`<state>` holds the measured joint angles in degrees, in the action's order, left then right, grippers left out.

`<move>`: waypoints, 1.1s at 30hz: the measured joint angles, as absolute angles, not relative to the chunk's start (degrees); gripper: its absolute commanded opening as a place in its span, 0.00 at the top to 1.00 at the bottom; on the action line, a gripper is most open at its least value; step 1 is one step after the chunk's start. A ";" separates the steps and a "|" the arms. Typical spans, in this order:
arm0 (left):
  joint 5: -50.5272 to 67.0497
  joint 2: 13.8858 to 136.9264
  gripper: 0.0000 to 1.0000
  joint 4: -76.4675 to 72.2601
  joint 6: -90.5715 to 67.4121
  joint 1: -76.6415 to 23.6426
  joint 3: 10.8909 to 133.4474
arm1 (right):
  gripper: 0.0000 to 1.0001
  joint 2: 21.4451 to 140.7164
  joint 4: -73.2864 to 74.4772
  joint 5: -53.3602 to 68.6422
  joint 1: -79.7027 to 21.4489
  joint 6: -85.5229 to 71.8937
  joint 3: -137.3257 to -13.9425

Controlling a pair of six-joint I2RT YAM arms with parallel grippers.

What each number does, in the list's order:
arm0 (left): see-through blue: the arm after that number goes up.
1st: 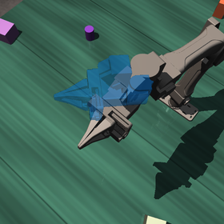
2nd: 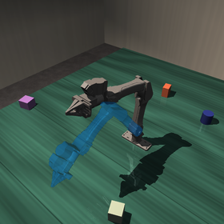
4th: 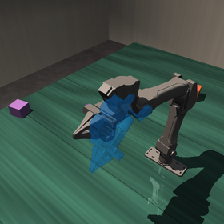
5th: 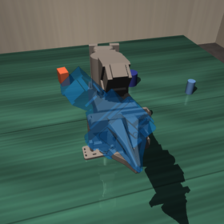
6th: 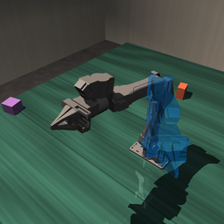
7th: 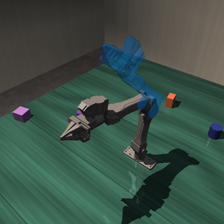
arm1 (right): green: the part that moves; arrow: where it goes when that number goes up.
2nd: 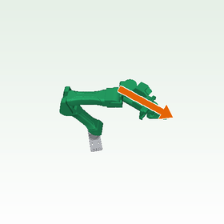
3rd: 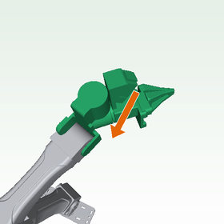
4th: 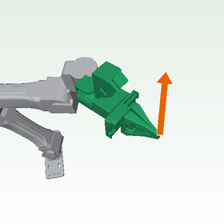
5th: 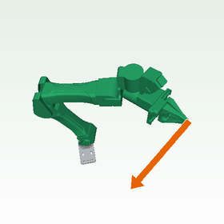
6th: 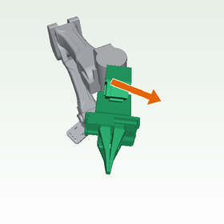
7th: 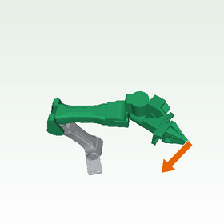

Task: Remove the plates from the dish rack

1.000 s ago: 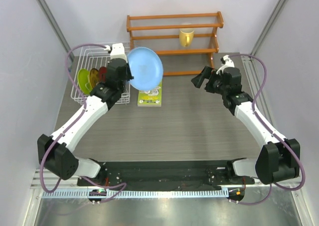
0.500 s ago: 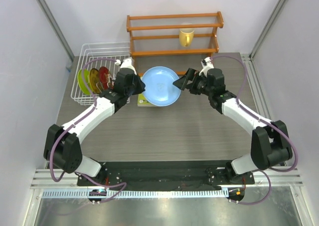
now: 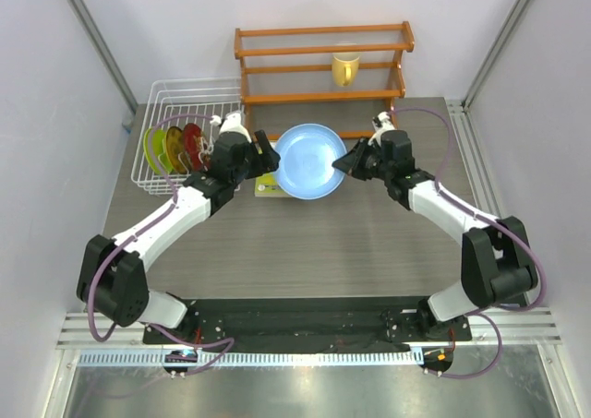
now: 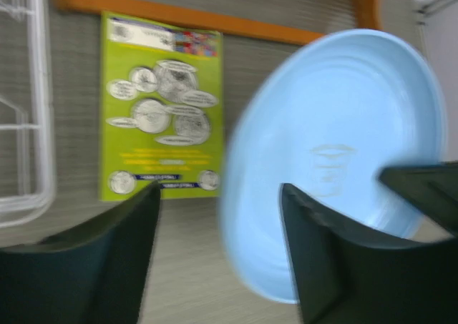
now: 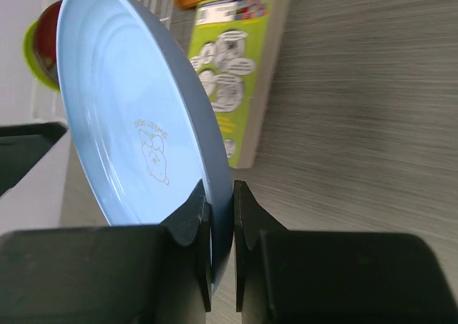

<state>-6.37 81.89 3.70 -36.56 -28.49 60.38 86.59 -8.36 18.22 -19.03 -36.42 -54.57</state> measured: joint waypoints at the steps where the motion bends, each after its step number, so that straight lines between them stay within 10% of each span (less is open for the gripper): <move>1: -8.12 81.43 0.10 4.21 -36.21 -28.60 60.36 | 0.99 85.49 -6.48 17.10 -18.20 -35.66 -54.30; 17: -29.04 73.65 0.04 9.04 -24.91 -17.32 59.11 | 0.99 83.59 12.97 11.97 -2.57 -23.35 -50.83; 30: -29.36 78.78 0.07 8.84 -21.78 -9.76 59.11 | 0.34 95.61 9.52 14.44 -2.50 -24.14 -50.59; 33: -28.86 79.90 0.08 8.21 -21.67 -9.63 59.11 | 0.32 94.54 10.44 10.83 -2.57 -23.31 -51.18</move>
